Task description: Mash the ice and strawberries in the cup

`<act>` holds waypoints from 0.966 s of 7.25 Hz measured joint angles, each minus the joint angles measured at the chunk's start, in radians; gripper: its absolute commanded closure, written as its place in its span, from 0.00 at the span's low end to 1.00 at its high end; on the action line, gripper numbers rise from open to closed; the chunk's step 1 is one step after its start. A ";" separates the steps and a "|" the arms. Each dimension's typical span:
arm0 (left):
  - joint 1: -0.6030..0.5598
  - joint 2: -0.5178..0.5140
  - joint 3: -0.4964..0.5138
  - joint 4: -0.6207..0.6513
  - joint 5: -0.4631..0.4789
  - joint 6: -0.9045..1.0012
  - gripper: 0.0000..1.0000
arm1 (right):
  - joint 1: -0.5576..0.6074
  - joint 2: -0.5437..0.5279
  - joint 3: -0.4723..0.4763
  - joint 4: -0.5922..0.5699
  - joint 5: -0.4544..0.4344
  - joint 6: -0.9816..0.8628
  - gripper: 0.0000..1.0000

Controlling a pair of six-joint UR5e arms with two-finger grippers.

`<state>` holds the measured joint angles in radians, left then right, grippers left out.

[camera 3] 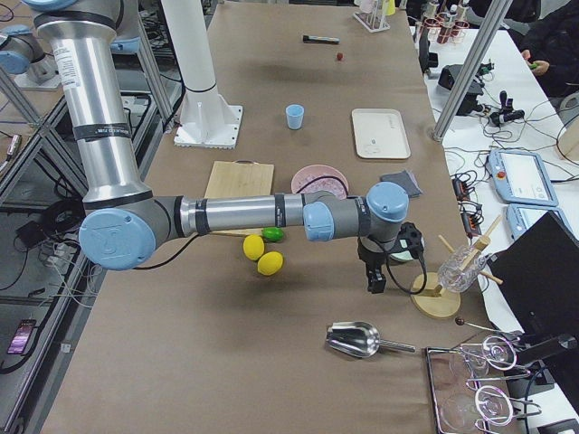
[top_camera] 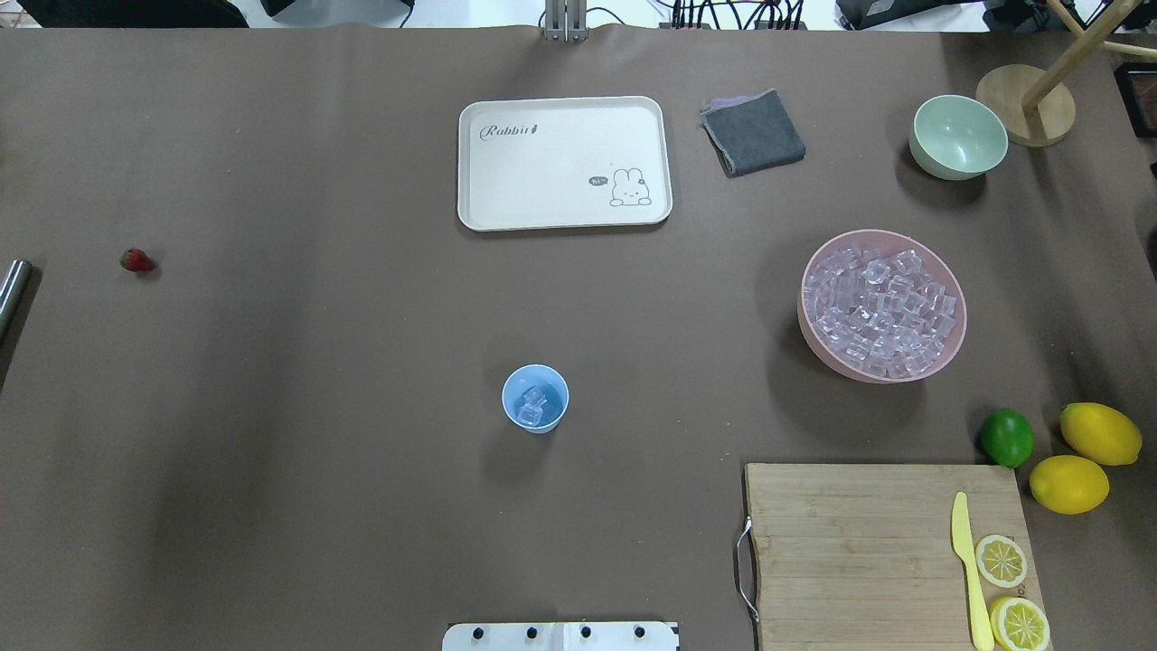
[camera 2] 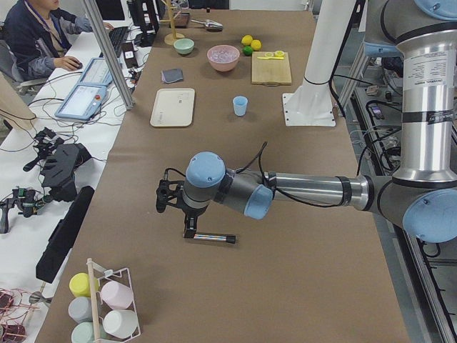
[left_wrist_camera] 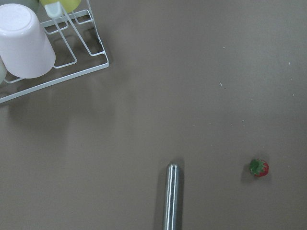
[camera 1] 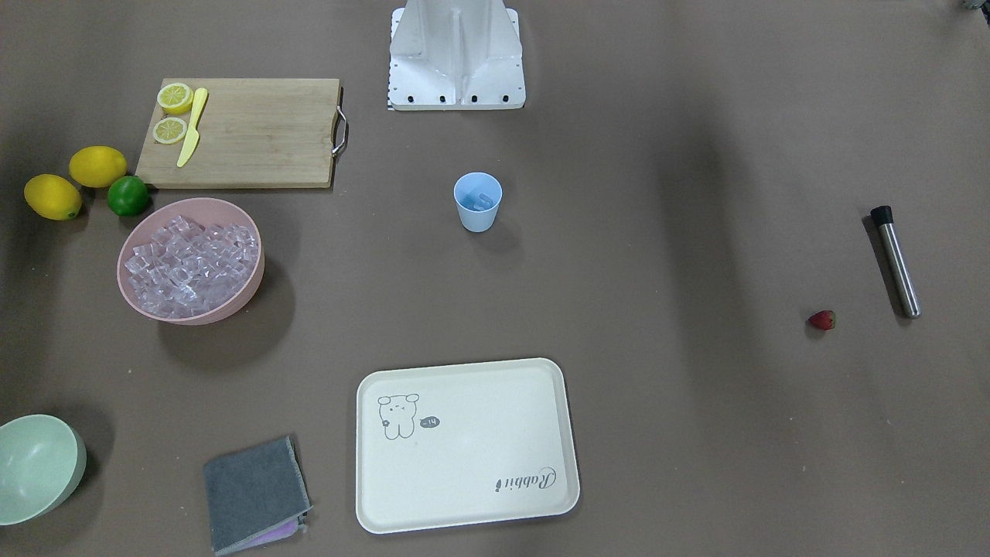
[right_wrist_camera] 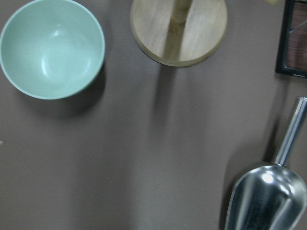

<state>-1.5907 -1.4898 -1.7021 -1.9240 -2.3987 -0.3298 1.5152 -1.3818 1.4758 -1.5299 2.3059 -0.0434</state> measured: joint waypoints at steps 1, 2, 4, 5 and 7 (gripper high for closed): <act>0.000 -0.001 0.000 0.000 0.001 0.000 0.02 | 0.047 -0.001 -0.004 -0.057 0.000 -0.096 0.00; 0.000 -0.001 0.001 0.000 0.001 0.000 0.02 | 0.088 -0.008 -0.007 -0.090 -0.002 -0.171 0.00; 0.000 0.000 -0.001 0.000 -0.005 0.000 0.02 | 0.121 -0.040 -0.018 -0.106 -0.004 -0.220 0.00; 0.000 0.000 0.000 0.001 -0.017 0.001 0.02 | 0.126 -0.054 -0.026 -0.113 -0.004 -0.224 0.00; 0.000 -0.001 0.003 0.003 -0.025 0.000 0.02 | 0.149 -0.065 -0.029 -0.146 -0.006 -0.239 0.00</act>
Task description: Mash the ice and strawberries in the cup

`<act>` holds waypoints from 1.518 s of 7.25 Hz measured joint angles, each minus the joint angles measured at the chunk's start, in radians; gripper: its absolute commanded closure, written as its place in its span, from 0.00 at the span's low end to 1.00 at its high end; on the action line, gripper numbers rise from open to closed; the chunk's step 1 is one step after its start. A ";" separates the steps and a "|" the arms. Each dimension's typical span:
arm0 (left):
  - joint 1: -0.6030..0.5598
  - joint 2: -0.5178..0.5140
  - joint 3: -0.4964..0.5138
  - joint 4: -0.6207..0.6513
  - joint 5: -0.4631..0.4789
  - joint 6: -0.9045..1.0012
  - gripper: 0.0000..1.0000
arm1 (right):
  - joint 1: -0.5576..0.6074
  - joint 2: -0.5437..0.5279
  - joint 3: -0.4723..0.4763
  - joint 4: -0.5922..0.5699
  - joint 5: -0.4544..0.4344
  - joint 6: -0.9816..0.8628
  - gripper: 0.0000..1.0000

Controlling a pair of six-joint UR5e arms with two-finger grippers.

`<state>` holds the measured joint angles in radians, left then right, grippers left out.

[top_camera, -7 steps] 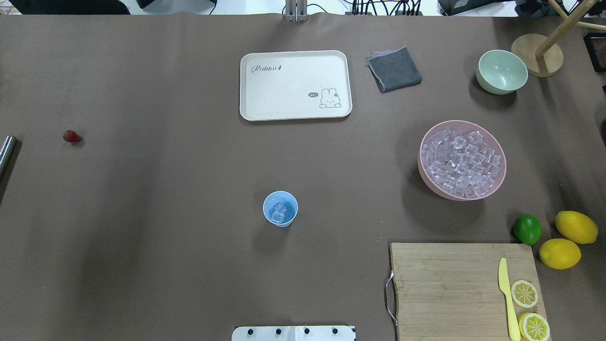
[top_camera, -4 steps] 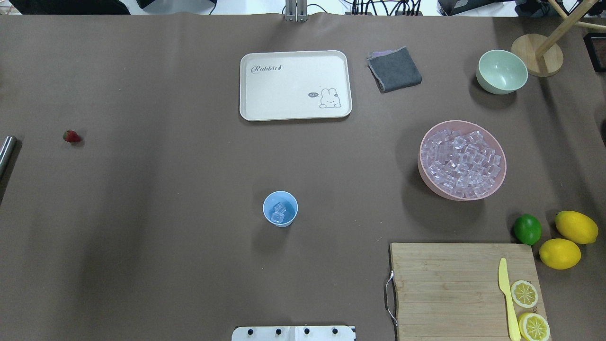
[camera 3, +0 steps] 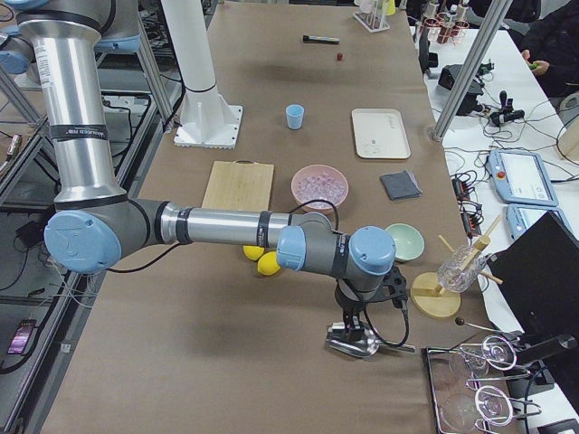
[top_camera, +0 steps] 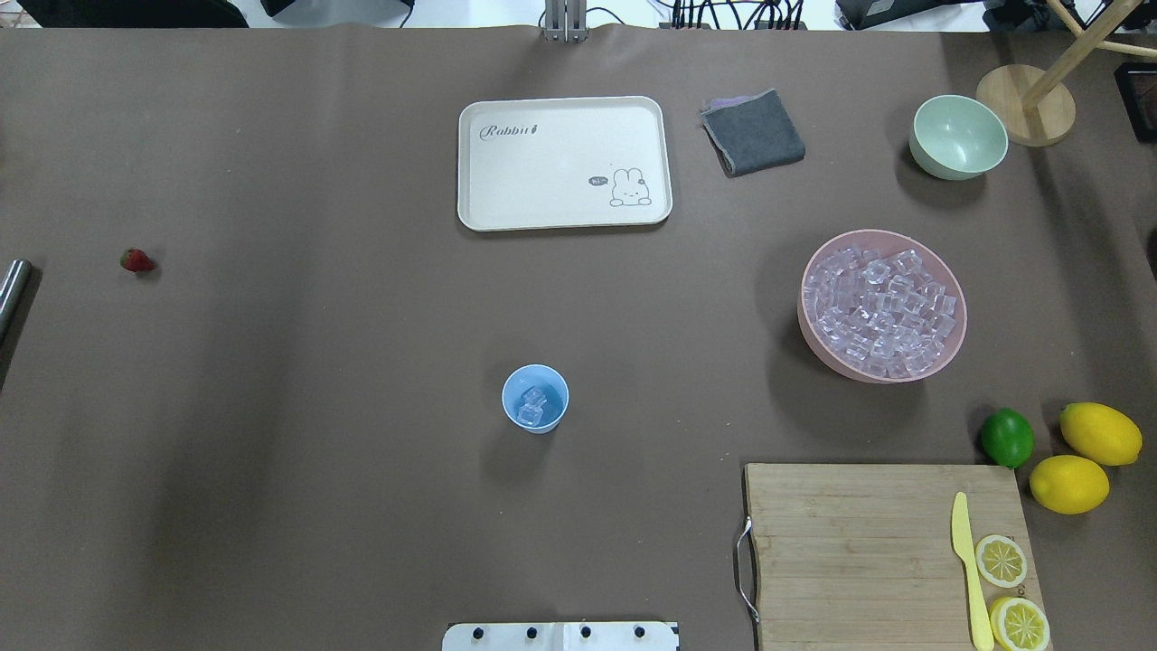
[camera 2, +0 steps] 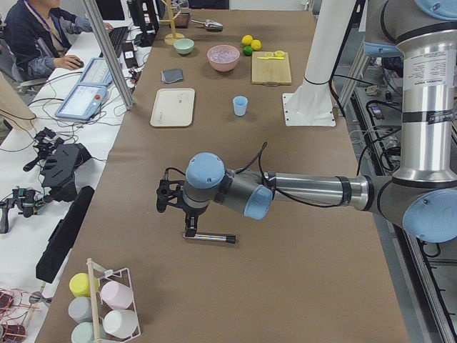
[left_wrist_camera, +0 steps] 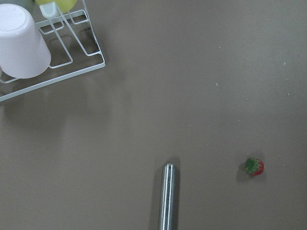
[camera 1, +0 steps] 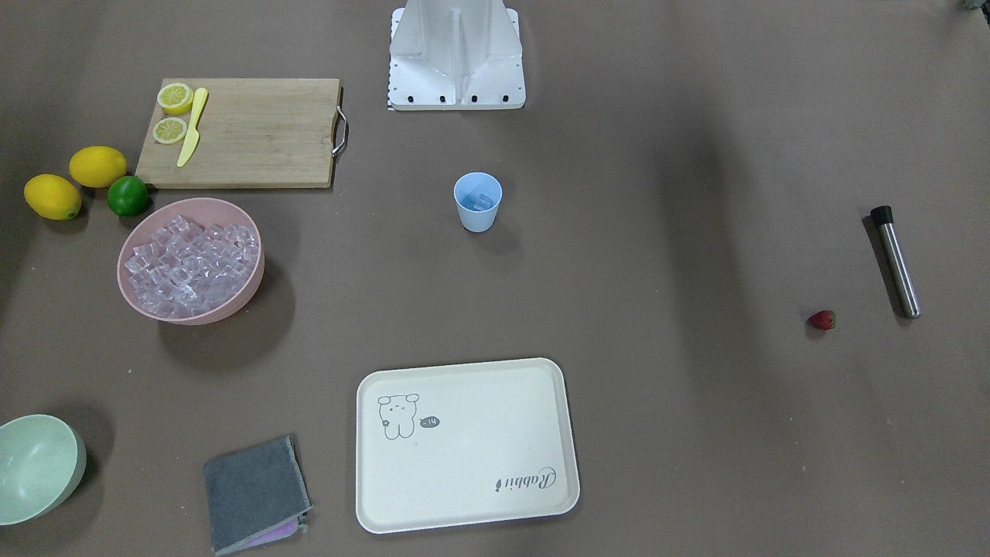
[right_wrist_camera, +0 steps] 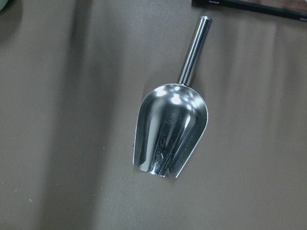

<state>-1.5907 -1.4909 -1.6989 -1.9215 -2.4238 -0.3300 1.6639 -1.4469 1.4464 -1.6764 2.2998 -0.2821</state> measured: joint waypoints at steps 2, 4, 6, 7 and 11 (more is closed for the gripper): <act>0.003 -0.004 0.004 0.002 0.000 -0.002 0.02 | 0.029 -0.027 0.006 -0.010 0.000 -0.049 0.00; 0.008 -0.010 0.014 0.005 0.000 -0.003 0.02 | 0.049 -0.075 0.020 0.002 0.000 -0.113 0.00; 0.009 -0.012 0.017 0.009 -0.001 -0.009 0.02 | 0.056 -0.092 0.031 0.008 -0.002 -0.114 0.00; 0.009 -0.012 0.016 0.009 -0.001 -0.012 0.02 | 0.055 -0.081 0.034 0.001 -0.004 -0.096 0.00; 0.014 -0.017 0.018 0.006 0.000 -0.013 0.02 | 0.039 0.011 0.035 -0.169 -0.027 -0.066 0.00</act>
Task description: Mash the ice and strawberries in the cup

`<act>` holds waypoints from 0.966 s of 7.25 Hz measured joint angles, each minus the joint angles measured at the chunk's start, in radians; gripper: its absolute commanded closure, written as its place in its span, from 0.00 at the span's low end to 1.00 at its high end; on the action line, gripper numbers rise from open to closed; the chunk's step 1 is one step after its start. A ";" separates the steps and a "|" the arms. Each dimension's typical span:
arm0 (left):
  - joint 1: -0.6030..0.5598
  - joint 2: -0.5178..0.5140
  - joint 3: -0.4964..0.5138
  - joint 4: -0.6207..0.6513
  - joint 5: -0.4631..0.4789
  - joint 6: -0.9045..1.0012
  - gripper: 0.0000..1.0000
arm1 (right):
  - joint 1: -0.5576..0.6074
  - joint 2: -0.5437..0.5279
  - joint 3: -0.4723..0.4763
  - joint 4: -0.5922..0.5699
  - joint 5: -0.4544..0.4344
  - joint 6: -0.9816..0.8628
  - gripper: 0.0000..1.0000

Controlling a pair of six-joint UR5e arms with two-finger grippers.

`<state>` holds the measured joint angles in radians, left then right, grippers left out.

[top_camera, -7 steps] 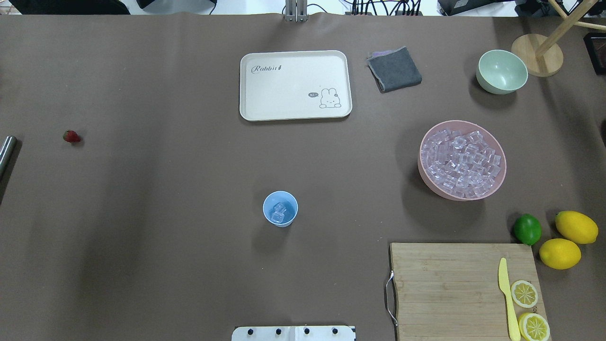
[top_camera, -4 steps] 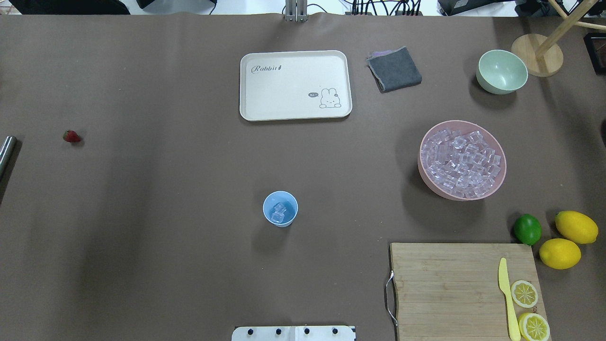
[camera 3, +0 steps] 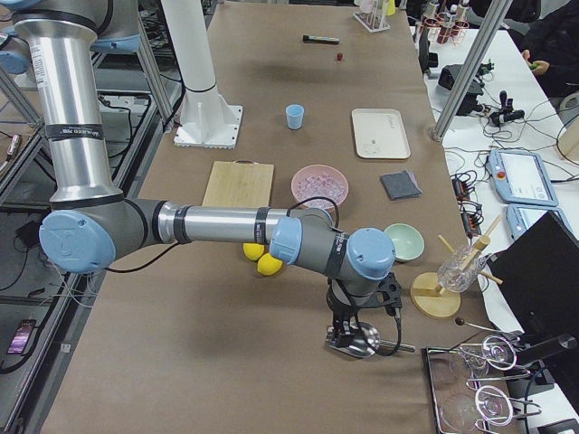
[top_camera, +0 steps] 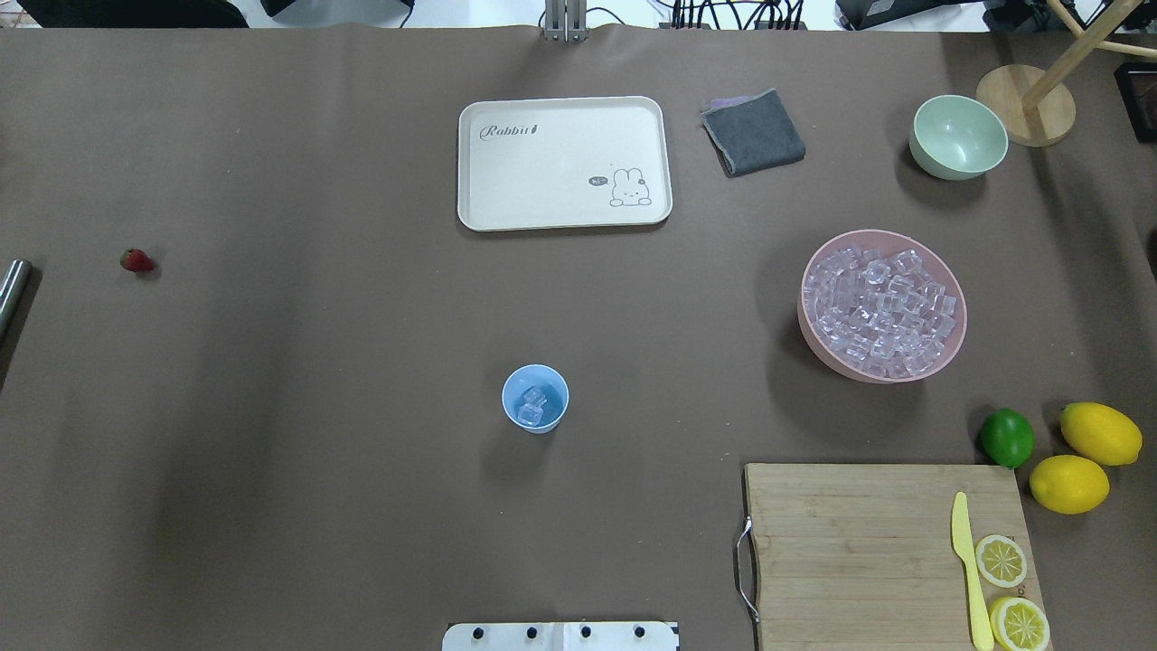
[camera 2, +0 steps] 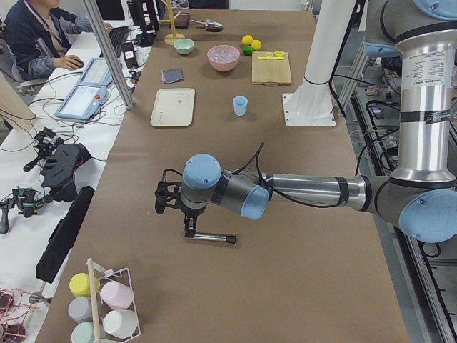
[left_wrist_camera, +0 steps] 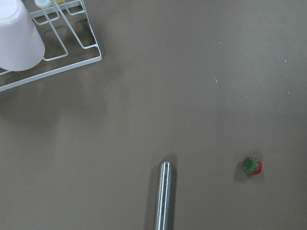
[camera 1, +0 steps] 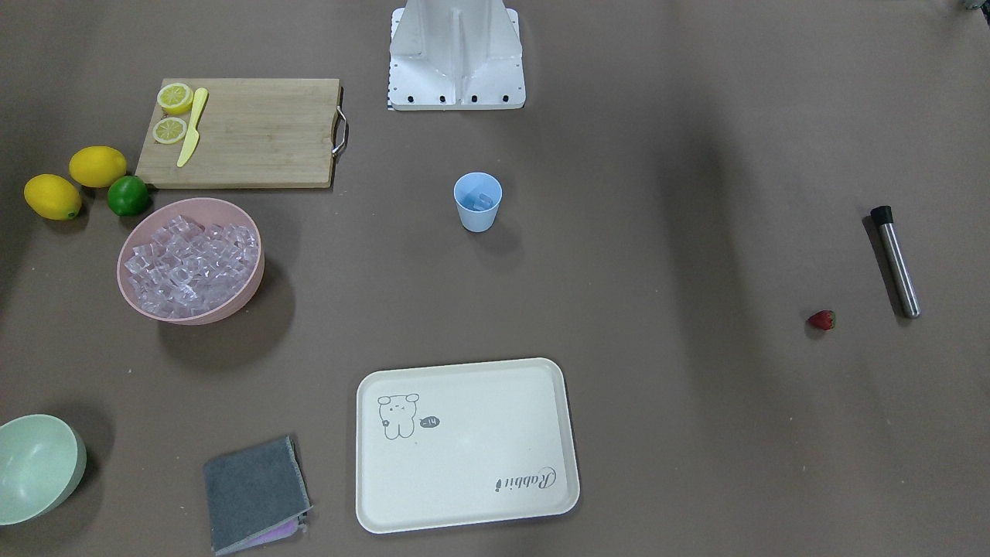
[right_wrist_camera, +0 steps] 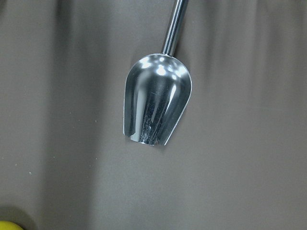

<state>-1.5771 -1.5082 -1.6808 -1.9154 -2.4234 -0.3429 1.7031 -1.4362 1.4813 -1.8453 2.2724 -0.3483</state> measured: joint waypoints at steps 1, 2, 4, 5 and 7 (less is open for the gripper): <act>0.003 -0.003 0.001 0.001 0.001 -0.001 0.02 | 0.001 -0.005 -0.003 -0.010 0.000 0.016 0.00; 0.005 -0.005 0.002 0.002 0.001 -0.002 0.02 | 0.003 -0.017 -0.003 -0.012 0.005 0.052 0.00; 0.006 -0.009 0.002 0.002 0.001 -0.002 0.02 | 0.006 -0.036 -0.001 0.027 0.045 0.185 0.00; 0.006 -0.010 0.002 0.002 0.001 -0.002 0.02 | 0.006 -0.051 -0.009 0.111 0.049 0.221 0.00; 0.006 -0.011 0.002 0.001 0.001 -0.002 0.02 | 0.006 -0.071 -0.041 0.310 0.038 0.283 0.00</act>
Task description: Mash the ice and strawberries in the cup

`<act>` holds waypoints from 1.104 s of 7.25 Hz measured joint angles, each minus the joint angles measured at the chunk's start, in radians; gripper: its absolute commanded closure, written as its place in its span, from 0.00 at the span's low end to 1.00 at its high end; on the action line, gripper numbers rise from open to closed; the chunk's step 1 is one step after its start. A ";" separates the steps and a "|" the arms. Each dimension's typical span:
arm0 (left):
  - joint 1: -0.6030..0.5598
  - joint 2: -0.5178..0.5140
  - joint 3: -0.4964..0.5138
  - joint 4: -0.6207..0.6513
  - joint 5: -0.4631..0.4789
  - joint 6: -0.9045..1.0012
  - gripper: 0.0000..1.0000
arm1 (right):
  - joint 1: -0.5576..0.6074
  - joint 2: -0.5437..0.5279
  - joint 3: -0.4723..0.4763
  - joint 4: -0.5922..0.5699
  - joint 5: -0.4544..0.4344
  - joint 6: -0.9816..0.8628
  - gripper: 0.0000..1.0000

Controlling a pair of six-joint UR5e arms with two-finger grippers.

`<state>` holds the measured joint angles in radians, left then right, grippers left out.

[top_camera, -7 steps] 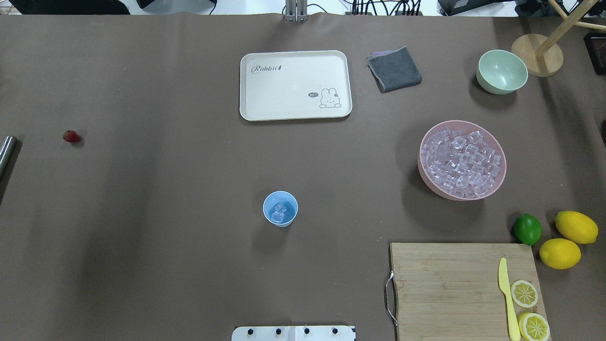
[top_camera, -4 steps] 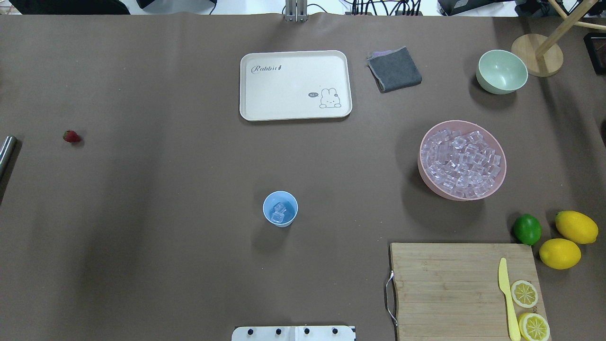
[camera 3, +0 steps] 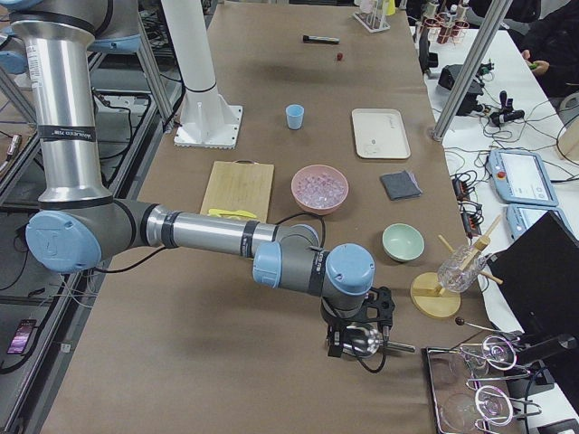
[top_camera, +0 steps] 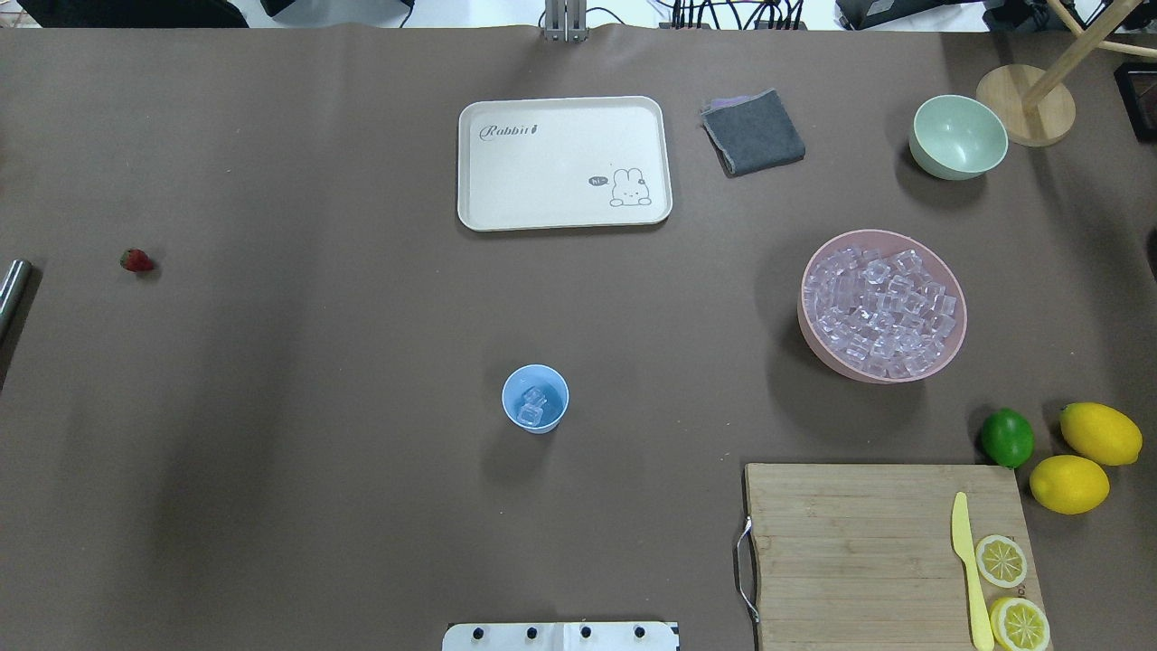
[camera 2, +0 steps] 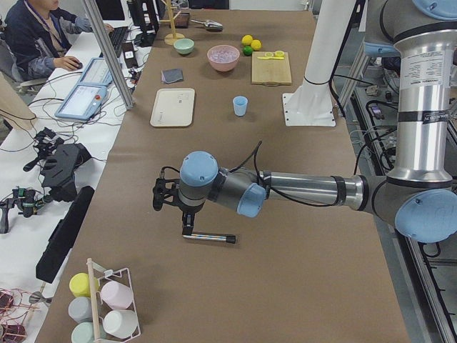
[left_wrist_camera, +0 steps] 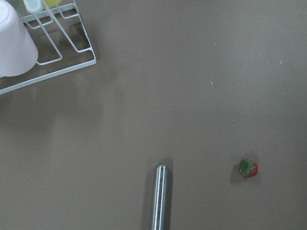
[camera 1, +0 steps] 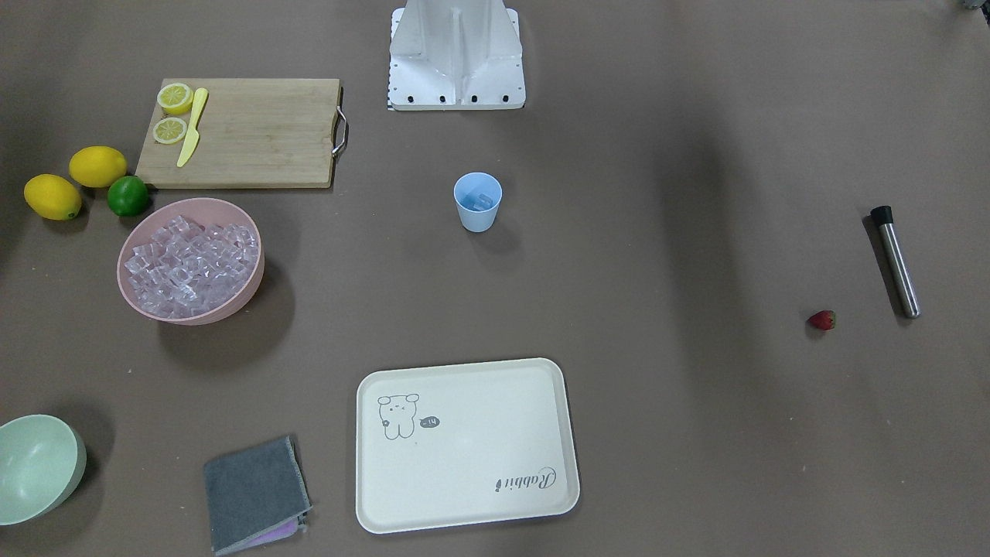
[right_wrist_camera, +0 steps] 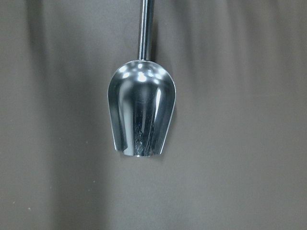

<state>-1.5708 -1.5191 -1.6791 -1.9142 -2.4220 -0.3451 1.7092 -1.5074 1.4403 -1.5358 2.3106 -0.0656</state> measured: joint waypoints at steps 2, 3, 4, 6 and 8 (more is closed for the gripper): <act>0.000 0.003 -0.003 0.000 -0.002 0.000 0.02 | -0.003 -0.003 0.009 0.059 -0.037 0.023 0.00; 0.000 0.006 -0.007 -0.001 -0.003 0.000 0.02 | -0.008 -0.011 0.020 0.056 -0.057 0.024 0.00; 0.000 0.008 -0.007 -0.001 -0.003 0.000 0.02 | -0.014 -0.018 0.027 0.044 -0.066 0.024 0.00; 0.000 0.008 -0.003 -0.001 -0.003 0.001 0.02 | -0.028 -0.012 0.054 -0.041 -0.067 0.024 0.00; 0.000 0.007 -0.001 0.000 -0.003 0.001 0.02 | -0.032 -0.007 0.086 -0.114 -0.057 0.024 0.00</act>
<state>-1.5708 -1.5118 -1.6803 -1.9146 -2.4252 -0.3443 1.6775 -1.5144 1.5263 -1.6497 2.2536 -0.0417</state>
